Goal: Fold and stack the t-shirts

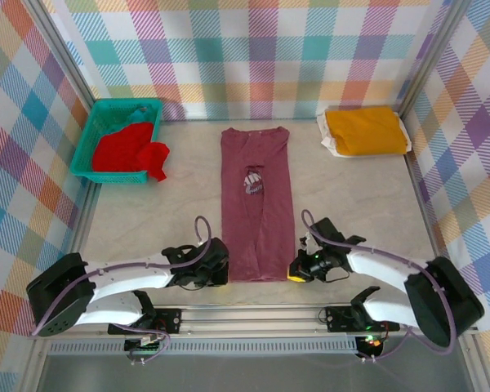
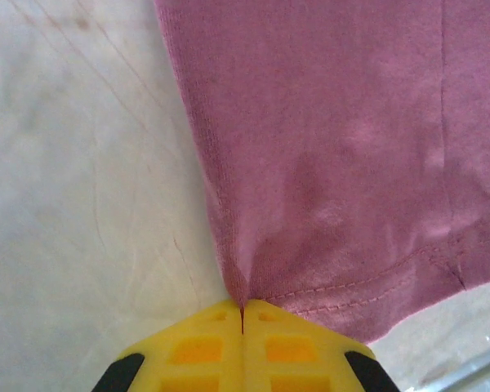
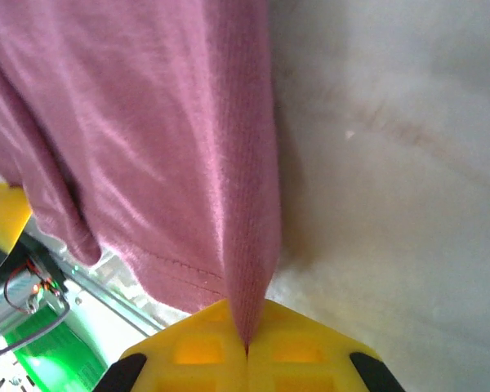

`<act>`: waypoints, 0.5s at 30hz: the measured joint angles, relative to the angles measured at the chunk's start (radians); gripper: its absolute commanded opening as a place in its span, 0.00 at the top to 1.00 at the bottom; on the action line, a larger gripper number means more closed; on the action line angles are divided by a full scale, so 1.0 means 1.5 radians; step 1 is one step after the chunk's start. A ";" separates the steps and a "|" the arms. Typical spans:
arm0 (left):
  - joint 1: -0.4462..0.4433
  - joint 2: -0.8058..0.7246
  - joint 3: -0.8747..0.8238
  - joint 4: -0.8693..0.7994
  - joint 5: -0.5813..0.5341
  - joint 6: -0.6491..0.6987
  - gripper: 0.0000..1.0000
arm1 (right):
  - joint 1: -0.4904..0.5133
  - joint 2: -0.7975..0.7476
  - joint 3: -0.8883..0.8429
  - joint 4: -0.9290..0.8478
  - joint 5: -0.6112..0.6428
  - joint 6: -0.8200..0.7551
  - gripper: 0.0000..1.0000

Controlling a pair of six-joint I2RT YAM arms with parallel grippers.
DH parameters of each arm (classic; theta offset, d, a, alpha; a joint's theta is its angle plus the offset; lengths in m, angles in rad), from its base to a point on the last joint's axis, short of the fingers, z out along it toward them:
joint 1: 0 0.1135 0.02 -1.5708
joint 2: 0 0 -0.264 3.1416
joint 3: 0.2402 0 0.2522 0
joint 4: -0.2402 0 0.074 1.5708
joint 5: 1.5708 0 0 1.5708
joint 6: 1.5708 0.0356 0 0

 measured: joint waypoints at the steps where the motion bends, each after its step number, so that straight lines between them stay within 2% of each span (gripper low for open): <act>1: -0.008 -0.009 -0.004 -0.002 0.004 -0.002 1.00 | 0.002 -0.024 -0.009 -0.005 -0.003 0.000 1.00; 5: -0.020 -0.038 -0.007 -0.020 0.009 -0.007 1.00 | 0.003 -0.097 -0.030 -0.031 -0.006 0.003 1.00; 10: -0.016 -0.094 0.009 -0.058 -0.009 -0.001 1.00 | 0.003 -0.112 -0.012 -0.041 0.001 0.005 1.00; 12: 0.002 -0.113 0.026 -0.077 -0.010 0.007 1.00 | 0.003 -0.103 0.009 -0.052 0.011 0.005 1.00; 15: 0.066 -0.133 0.059 -0.088 -0.005 0.017 1.00 | -0.006 -0.083 0.062 -0.066 0.026 0.000 1.00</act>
